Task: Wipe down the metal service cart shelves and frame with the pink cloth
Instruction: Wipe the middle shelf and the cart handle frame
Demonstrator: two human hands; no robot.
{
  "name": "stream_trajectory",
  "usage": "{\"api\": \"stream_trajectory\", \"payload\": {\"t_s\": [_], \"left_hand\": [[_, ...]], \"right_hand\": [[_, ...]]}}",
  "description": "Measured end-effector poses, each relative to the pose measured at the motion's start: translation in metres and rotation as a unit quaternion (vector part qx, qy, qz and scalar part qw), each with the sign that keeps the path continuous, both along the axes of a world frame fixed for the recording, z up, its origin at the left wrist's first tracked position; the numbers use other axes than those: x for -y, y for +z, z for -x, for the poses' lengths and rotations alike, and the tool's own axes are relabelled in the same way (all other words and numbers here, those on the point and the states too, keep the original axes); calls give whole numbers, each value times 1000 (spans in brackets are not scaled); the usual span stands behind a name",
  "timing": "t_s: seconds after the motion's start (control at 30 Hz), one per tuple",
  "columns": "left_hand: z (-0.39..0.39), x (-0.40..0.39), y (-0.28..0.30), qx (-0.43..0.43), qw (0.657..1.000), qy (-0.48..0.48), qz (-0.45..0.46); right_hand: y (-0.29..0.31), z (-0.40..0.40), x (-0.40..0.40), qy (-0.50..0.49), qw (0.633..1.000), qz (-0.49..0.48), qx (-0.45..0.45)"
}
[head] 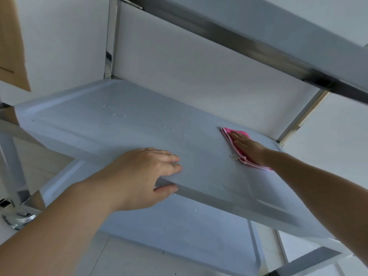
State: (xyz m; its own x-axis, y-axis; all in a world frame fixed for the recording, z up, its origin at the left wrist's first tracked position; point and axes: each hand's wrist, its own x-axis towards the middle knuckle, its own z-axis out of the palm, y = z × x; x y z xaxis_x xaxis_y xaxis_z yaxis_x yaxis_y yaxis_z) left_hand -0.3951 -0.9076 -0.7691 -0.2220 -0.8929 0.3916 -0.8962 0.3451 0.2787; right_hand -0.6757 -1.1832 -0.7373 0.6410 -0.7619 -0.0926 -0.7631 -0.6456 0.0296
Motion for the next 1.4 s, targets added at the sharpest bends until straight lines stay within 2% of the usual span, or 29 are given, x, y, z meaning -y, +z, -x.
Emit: {"api": "stream_trajectory", "payload": {"t_s": [0.13,0.4,0.67,0.77,0.87,1.1,1.3,1.4], "left_hand": [[-6,-5,1,6,1000,3,2],[-18,-9,-1,8,1000,5,24],[-18,-6,-4,21,998,-3,54],[-16,-6,-4,23,998,4,60],[-17,-5,-4,4,999,10,36],[-16,-5,-9,-32,999,9,40],[-9,-17,-9,-4,994,44,104],[-6,-21,-10,-19,991,61,117]], "right_hand": [[-2,2,41,-19,994,57,-87],[-3,-26,73,-34,981,116,-153],[-4,-54,62,4,981,119,-153],[-5,-56,40,28,989,95,-110],[-8,-57,3,125,986,100,-42],[-5,-71,-91,233,965,111,-44],[-1,-81,-159,259,959,112,-5],[-1,-84,-185,217,972,84,22]]}}
